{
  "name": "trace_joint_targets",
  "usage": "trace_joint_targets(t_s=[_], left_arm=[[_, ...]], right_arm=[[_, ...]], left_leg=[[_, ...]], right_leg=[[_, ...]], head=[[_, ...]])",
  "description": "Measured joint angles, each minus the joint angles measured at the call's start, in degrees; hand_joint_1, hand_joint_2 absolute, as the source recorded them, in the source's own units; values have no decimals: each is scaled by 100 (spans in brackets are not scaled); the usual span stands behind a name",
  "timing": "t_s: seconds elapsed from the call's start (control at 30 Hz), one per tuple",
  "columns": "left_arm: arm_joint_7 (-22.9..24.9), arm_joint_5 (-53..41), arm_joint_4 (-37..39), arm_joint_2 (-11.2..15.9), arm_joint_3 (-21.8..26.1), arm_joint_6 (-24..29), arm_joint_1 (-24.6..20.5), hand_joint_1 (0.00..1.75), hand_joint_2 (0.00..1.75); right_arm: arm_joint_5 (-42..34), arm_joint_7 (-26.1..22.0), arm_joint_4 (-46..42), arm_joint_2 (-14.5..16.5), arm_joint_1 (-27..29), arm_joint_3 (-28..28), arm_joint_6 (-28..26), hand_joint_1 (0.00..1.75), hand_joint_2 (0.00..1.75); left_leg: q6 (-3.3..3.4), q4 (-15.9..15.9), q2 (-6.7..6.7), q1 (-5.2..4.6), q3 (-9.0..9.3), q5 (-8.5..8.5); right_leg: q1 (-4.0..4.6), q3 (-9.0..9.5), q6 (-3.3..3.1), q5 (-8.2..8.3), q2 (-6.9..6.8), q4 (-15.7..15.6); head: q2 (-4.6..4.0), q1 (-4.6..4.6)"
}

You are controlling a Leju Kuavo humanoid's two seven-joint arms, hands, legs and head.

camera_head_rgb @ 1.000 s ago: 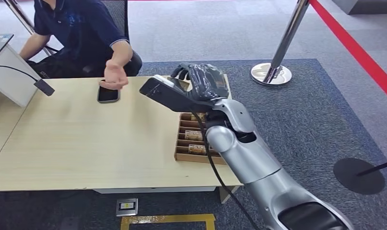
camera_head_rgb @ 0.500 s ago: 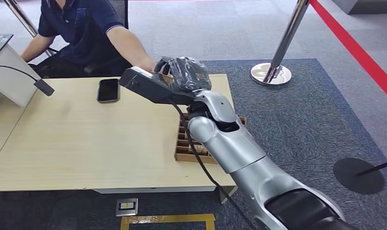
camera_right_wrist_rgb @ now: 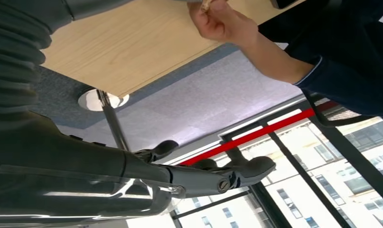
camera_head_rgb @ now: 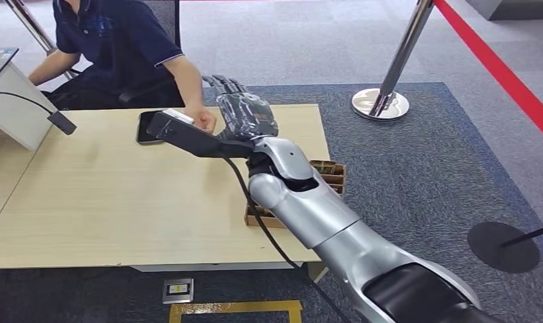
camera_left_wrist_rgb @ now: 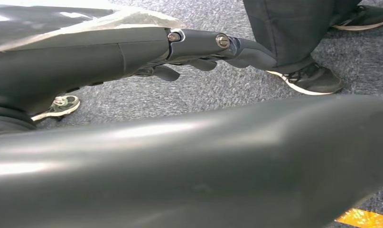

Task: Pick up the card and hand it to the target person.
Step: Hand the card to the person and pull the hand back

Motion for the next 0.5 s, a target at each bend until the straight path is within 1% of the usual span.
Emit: trace_joint_targets(t_s=[0.07,0.13,0.2,0.3,0.33,0.37,0.4,0.43,0.47,0.5], left_arm=[[0,4,0,0,4,-8,0,0,0],[1,27,-3,-6,25,-15,1,0,0],[0,65,-5,-19,63,-12,4,0,0],[-8,136,-3,-44,136,-6,6,0,0],[-14,169,-5,-55,164,-12,6,0,0],[-25,206,-4,-66,195,-20,7,0,0],[-38,245,-5,-77,220,-30,10,0,0],[-59,286,-5,-88,245,-41,17,0,0],[-85,328,-4,-100,271,-51,25,0,0],[-117,365,-5,-111,291,-63,33,0,0]], right_arm=[[64,17,-46,-27,26,-21,-77,0,0],[244,31,-244,-146,154,-81,-300,0,0],[506,42,-693,-375,453,-231,-538,0,0],[1043,152,-1725,-853,1171,-662,-835,0,0],[1286,249,-2158,-1063,1500,-879,-1014,0,0],[1527,335,-2695,-1304,1946,-1189,-1237,0,0],[1756,389,-3310,-1540,2496,-1581,-1526,0,0],[1910,421,-4007,-1744,3160,-2080,-1882,0,0],[1958,303,-4875,-1812,3947,-2797,-2200,0,0],[1803,-20,-5702,-1707,4687,-3610,-2446,0,0]], left_leg=[[0,0,0,0,0,0],[0,0,-1,0,0,1],[0,-1,-9,2,0,2],[2,-4,-27,4,2,4],[2,-4,-31,5,2,3],[4,-6,-42,6,2,5],[6,-8,-53,6,5,5],[8,-12,-68,7,9,7],[11,-16,-88,8,13,7],[14,-20,-103,9,21,7]], right_leg=[[0,0,0,0,0,-1],[0,0,0,1,-1,-1],[2,3,0,0,-10,-5],[4,13,2,-1,-29,-15],[5,14,3,-2,-33,-17],[6,21,4,-2,-43,-23],[6,28,5,-4,-54,-30],[7,39,6,-5,-68,-40],[8,52,8,-7,-87,-52],[9,65,9,-10,-101,-64]], head=[[0,0],[0,0],[0,0],[0,0],[0,0],[0,0],[0,0],[0,0],[0,0],[0,0]])
